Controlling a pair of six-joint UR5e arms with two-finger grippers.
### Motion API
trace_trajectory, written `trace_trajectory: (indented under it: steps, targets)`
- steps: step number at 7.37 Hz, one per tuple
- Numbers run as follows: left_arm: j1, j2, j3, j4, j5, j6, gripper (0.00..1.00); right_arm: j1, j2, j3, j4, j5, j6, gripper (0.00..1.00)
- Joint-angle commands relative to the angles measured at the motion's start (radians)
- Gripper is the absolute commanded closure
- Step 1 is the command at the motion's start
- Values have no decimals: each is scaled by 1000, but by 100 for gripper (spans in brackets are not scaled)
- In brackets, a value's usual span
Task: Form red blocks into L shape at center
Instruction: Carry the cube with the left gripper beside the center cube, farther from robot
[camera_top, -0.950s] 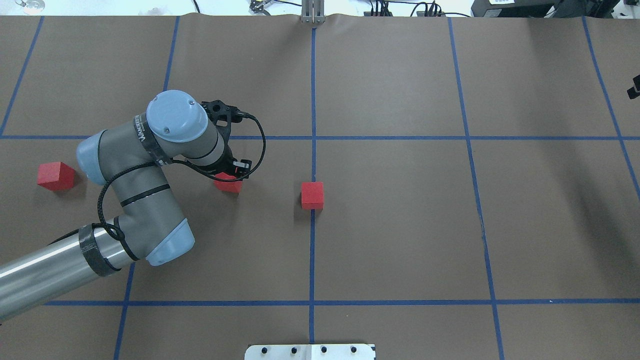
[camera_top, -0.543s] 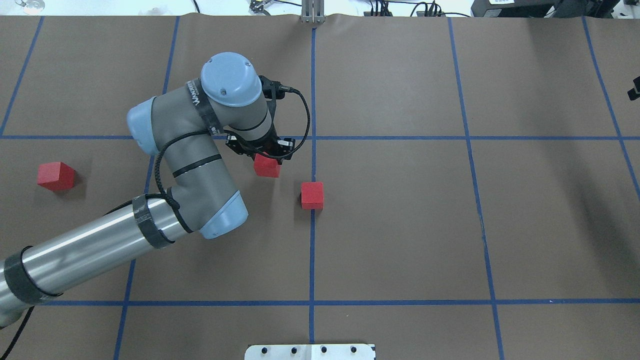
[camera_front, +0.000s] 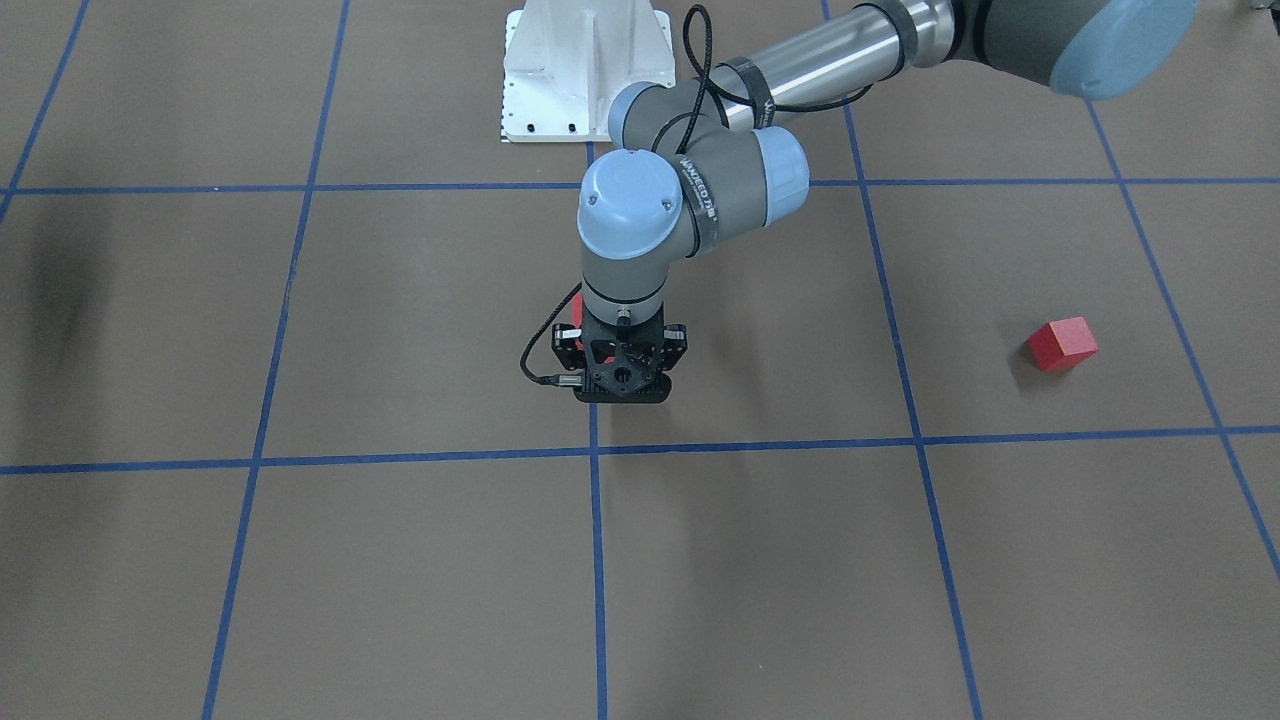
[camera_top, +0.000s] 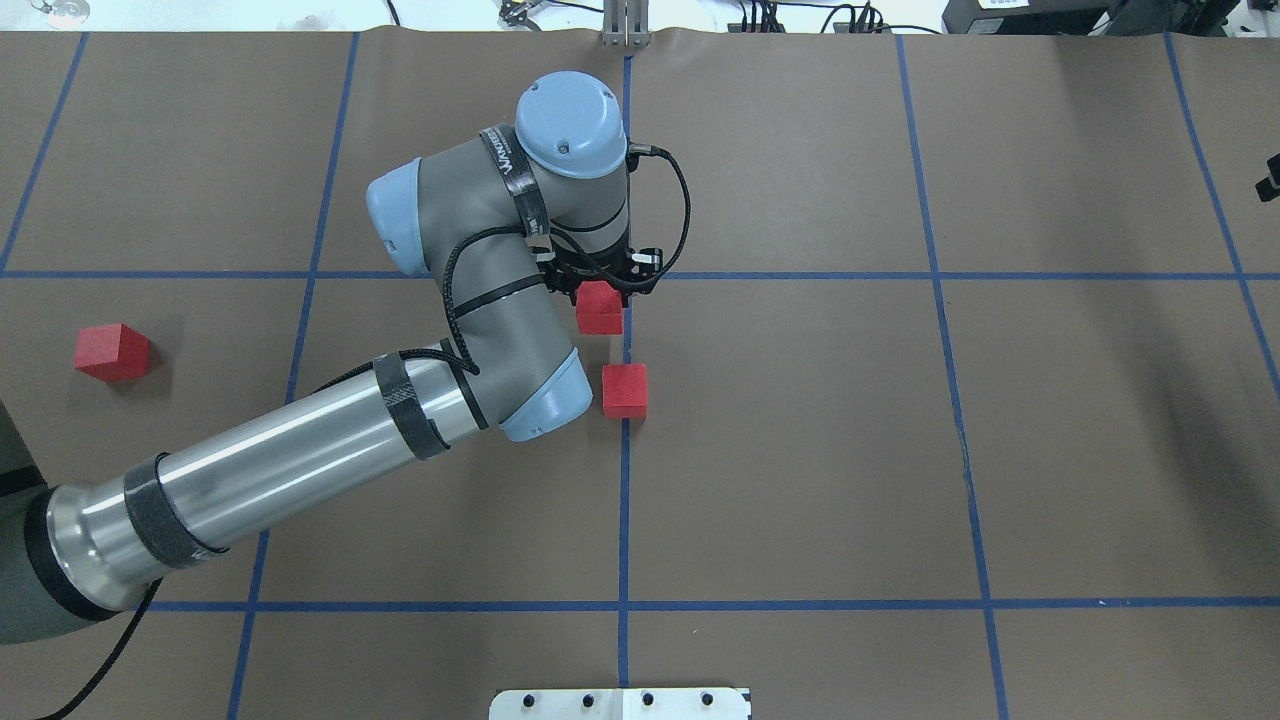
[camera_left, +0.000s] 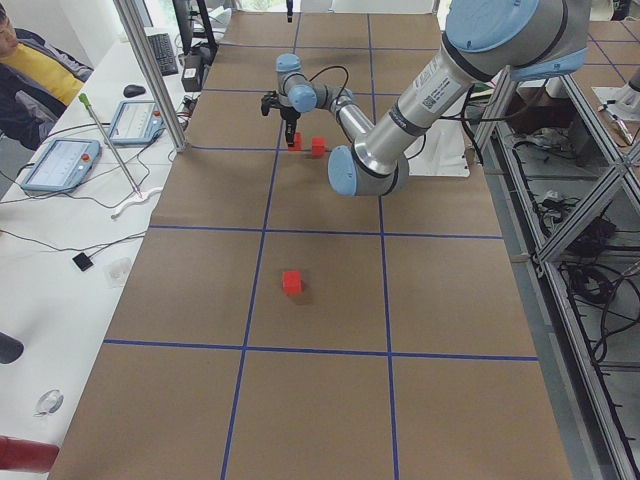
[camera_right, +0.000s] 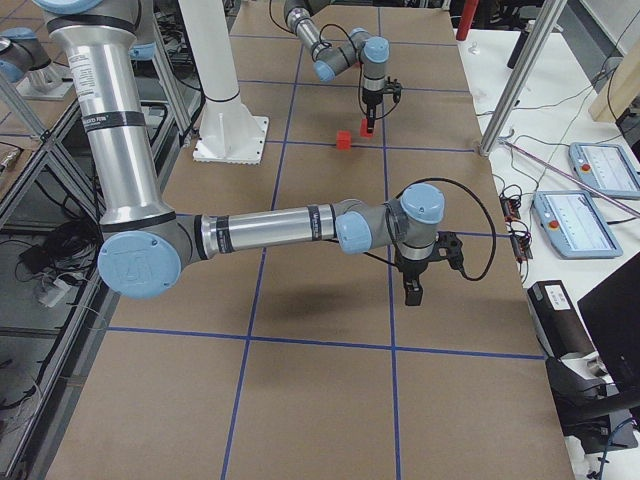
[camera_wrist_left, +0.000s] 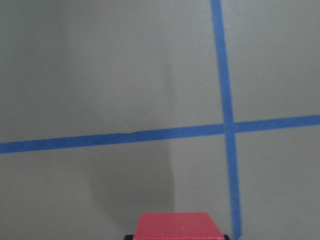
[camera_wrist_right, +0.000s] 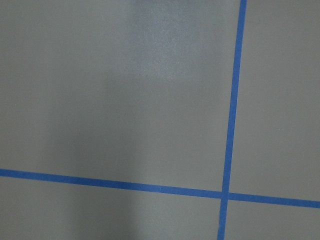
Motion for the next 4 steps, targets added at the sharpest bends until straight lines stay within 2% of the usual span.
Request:
trace_trajectory:
  steps: [1,4]
  targets:
    - [39,-7,8,-1,33,-39,100,0,0,0,0,-1,1,1]
    - [51,-7,7,-1,33,-41,100,0,-5,0,0,-1,3,0]
